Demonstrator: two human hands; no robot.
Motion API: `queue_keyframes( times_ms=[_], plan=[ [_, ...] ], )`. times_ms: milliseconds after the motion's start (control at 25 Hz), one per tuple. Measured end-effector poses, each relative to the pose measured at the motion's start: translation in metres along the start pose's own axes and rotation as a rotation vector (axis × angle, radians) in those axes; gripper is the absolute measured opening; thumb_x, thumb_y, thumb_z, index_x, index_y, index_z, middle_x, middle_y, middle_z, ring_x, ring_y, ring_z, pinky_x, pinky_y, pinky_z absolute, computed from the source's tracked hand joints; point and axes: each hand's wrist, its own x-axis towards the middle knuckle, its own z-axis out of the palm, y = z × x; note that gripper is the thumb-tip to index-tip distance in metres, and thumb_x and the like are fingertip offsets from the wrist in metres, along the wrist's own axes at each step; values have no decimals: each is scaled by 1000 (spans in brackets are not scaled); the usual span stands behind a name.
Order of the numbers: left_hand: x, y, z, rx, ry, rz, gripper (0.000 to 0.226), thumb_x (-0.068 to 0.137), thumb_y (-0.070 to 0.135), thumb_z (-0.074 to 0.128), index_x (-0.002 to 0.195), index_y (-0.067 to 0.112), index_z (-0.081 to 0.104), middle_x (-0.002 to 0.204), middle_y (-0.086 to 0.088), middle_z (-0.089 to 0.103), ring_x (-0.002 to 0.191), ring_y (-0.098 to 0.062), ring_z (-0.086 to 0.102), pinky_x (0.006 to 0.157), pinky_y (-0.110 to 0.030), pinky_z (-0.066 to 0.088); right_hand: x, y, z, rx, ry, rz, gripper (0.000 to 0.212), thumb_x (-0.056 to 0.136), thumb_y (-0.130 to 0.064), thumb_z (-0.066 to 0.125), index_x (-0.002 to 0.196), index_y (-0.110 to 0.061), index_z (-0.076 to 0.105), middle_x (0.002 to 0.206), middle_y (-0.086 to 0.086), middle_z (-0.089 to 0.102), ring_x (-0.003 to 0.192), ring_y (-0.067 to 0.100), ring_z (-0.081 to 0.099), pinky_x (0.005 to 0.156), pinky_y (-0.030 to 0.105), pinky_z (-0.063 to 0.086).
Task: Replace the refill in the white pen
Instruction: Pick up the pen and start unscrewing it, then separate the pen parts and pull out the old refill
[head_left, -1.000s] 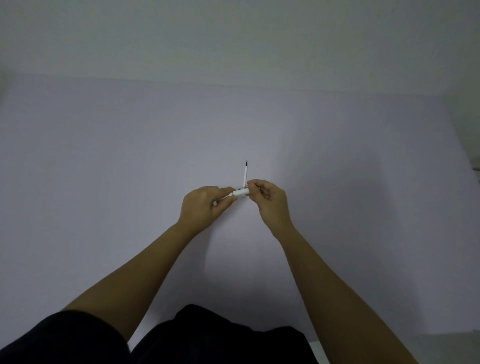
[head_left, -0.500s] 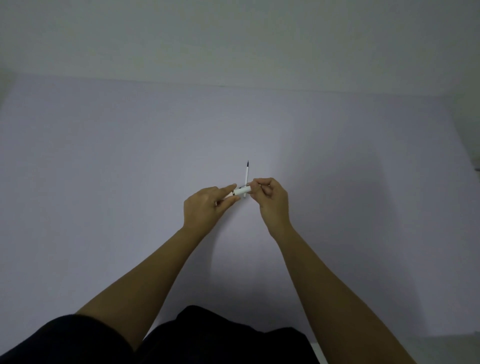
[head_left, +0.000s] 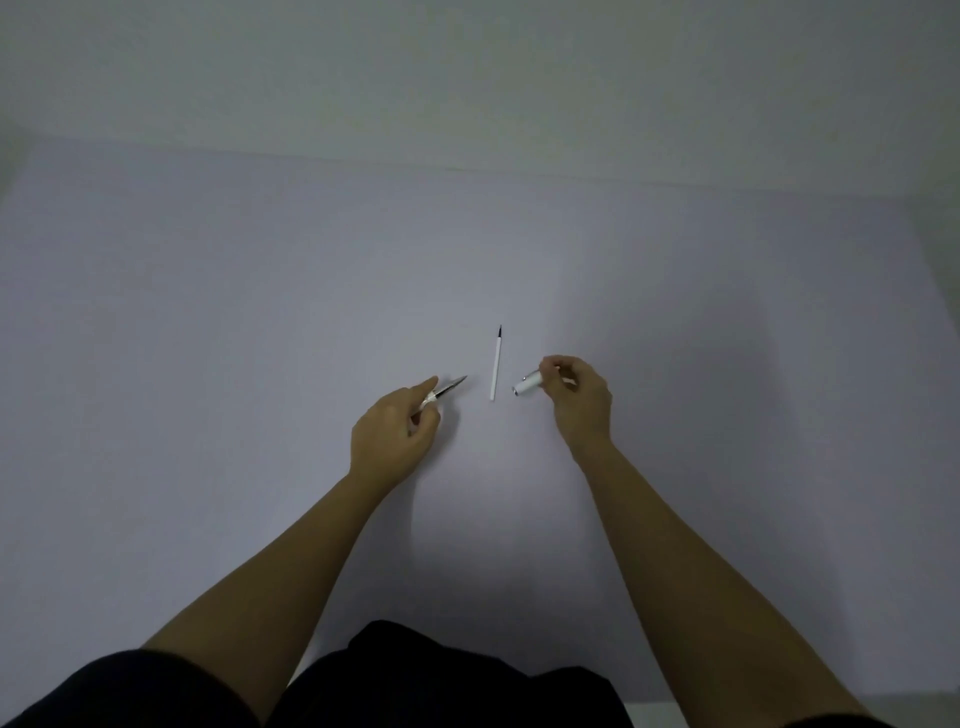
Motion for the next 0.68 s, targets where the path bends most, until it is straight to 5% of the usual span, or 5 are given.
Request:
queue_keyframes(
  times_ms=[200,360,520,680],
  plan=[
    [9,8,3,-82,8,13,33,85,32,37,97,18,64,73,-5,63,66,-21,55,59,-33,45,13,11,1,-372,-136,-59,22,84,-17,68,102,-5,71,104,17,68,90,26,65,75,10,38],
    [14,12,3,-121,22,3,32,87,30,38,101,20,65,76,-3,64,66,-19,55,57,-26,40,14,10,6,-405,-111,-26,26,84,-18,67,105,-3,68,102,19,69,95,30,64,89,29,45],
    [16,15,3,-121,16,-3,32,87,31,38,102,21,64,77,0,64,67,-18,55,56,-25,39,13,11,9,-505,-83,-94,25,86,-18,65,104,0,69,105,21,65,94,30,64,75,11,34],
    [16,17,0,-105,1,26,30,88,30,37,94,15,63,72,-6,62,65,-21,54,55,-29,40,11,8,6,-537,-82,-103,28,88,-21,63,106,0,68,107,21,63,94,30,63,80,20,39]
  ],
)
